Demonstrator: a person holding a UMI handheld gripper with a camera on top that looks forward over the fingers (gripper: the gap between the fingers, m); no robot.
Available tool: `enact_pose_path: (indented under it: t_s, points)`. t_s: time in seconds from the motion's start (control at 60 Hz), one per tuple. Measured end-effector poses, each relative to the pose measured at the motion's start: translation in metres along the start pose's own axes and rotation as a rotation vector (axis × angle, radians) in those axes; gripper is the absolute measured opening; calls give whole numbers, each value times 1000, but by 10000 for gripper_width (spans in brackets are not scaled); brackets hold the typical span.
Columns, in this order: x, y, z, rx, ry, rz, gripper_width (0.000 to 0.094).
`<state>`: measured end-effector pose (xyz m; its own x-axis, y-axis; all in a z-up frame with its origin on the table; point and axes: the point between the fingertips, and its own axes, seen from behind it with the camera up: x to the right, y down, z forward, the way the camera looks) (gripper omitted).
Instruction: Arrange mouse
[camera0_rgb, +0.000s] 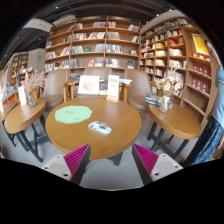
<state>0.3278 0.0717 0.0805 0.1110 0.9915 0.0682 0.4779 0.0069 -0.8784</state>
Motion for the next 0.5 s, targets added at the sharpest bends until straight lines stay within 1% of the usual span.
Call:
enact_pose_path:
  t_s: [0.033,0.15,0.233,0.417,0.5]
  points:
    - [6,-1,-9,-10,-4,-6,860]
    - [-1,-2,14,-17,-16,-7,858]
    - [-7,-4,51,-15,-20,-4,857]
    - [-18,-12,108,-7,-31,-6,859]
    - [-21,-11,128,-23,-28,-16,855]
